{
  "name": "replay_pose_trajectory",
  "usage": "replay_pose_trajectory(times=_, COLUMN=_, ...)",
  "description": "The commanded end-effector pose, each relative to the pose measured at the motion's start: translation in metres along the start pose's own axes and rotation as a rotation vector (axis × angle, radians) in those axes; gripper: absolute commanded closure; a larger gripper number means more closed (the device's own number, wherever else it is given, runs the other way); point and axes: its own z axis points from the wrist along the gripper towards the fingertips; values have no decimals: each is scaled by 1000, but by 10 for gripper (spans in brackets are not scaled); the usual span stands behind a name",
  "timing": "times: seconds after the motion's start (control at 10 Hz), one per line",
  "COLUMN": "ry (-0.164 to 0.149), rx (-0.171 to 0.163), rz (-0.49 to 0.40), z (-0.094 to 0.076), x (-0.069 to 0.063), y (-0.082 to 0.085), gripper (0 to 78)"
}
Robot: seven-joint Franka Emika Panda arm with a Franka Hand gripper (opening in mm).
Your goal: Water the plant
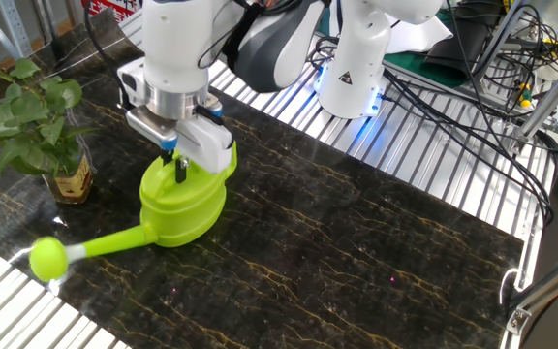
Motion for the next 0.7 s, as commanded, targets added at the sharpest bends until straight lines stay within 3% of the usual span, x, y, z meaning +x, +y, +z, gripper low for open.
replay_pose_trajectory(times=0.1, ry=95, rx=41, rz=21, z=-57, x=-10, y=8, gripper=753)
replay_pose_trajectory(times=0.4, ry=198, rx=26, rz=76, z=-64, x=-8, y=10, gripper=753)
replay_pose_trajectory(times=0.7, ry=268, rx=9, rz=131, z=-64, x=1, y=16, gripper=753)
